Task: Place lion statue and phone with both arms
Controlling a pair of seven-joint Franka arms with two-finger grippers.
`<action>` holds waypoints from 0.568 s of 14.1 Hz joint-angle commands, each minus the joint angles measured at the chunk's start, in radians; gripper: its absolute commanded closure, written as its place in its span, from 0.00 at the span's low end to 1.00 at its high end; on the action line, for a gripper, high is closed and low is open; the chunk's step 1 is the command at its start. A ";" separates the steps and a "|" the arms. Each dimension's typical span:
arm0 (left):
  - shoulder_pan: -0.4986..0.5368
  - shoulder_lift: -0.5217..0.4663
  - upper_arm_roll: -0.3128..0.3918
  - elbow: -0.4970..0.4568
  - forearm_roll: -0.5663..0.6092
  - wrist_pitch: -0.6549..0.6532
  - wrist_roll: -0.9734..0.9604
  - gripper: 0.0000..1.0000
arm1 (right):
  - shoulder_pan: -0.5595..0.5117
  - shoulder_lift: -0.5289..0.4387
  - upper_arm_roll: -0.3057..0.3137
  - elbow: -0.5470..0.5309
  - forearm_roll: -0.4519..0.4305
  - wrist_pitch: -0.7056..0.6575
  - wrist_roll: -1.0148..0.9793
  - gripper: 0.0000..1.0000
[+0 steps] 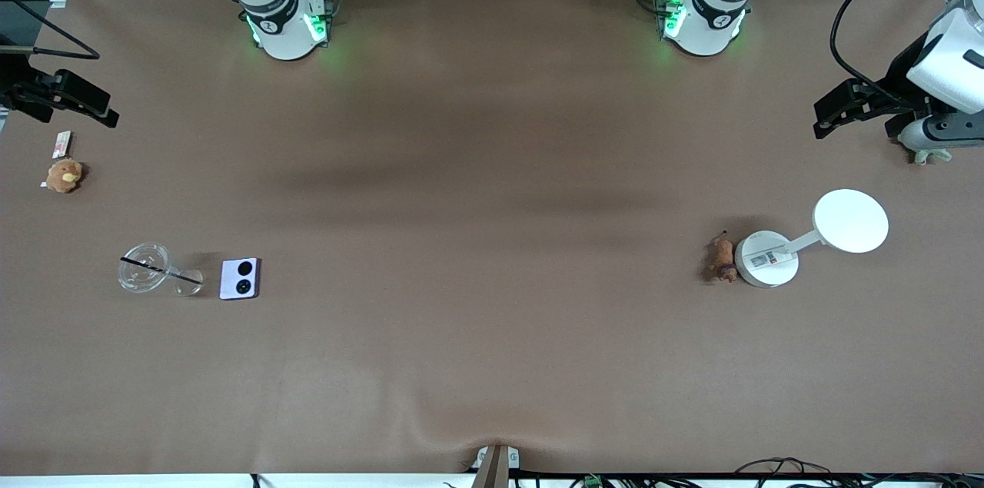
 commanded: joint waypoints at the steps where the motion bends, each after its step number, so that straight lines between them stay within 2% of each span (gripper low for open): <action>1: 0.003 -0.019 -0.002 -0.002 -0.017 -0.001 0.020 0.00 | -0.006 -0.013 0.007 -0.007 -0.004 0.000 -0.012 0.00; 8: 0.002 -0.013 -0.005 0.018 -0.026 -0.052 0.017 0.00 | 0.000 -0.013 0.010 -0.001 -0.009 -0.006 -0.019 0.00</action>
